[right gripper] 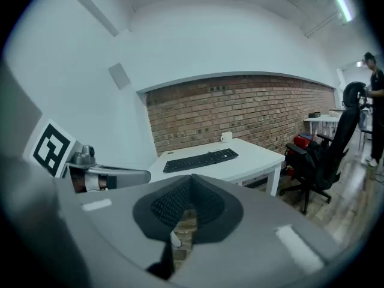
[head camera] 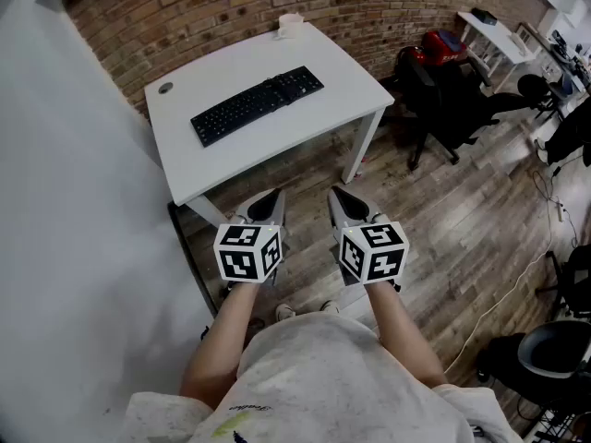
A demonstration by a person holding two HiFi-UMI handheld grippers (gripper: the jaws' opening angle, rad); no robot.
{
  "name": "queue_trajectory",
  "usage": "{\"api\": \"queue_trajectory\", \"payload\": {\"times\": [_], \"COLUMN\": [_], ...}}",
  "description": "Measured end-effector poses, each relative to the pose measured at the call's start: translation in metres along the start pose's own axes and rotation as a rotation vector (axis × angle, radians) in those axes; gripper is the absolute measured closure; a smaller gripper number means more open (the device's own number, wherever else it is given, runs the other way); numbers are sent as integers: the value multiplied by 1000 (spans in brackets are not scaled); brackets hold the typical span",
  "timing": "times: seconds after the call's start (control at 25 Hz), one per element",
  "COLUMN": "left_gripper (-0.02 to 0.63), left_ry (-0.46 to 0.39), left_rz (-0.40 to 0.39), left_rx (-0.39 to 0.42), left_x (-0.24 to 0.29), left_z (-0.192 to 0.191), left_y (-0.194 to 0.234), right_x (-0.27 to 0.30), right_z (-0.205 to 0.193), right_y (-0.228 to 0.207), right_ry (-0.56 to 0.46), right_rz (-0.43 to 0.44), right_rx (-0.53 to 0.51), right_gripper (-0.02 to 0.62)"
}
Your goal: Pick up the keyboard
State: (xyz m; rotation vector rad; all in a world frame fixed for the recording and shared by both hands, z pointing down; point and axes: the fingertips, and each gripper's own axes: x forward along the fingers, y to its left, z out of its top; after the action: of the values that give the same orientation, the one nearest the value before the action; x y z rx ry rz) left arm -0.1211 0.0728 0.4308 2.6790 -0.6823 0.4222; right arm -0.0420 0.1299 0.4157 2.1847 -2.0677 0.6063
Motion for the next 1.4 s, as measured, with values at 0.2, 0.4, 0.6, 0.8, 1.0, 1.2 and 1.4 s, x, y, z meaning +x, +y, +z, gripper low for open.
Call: {"api": "queue_trajectory", "payload": {"times": [0.2, 0.4, 0.6, 0.8, 1.0, 1.2, 1.4], "left_gripper": [606, 604, 604, 604, 604, 604, 604], "left_ry": [1, 2, 3, 11, 10, 2, 6], "left_rz": [-14, -42, -61, -64, -36, 27, 90], "left_rx": [-7, -10, -5, 8, 12, -25, -54], "left_x": [1, 1, 6, 28, 65, 113, 158], "left_z": [6, 6, 10, 14, 22, 40, 56], "left_y": [18, 33, 44, 53, 63, 75, 83], "right_x": [15, 25, 36, 58, 90, 128, 161], "right_z": [6, 3, 4, 6, 9, 28, 43], "right_y": [9, 15, 17, 2, -27, -68, -110], "right_ry": [-9, 2, -2, 0, 6, 21, 56], "right_rz": [-21, -51, -68, -60, -28, 32, 90], "right_rx": [1, 3, 4, 20, 20, 6, 1], "right_gripper": [584, 581, 578, 578, 578, 577, 574]}}
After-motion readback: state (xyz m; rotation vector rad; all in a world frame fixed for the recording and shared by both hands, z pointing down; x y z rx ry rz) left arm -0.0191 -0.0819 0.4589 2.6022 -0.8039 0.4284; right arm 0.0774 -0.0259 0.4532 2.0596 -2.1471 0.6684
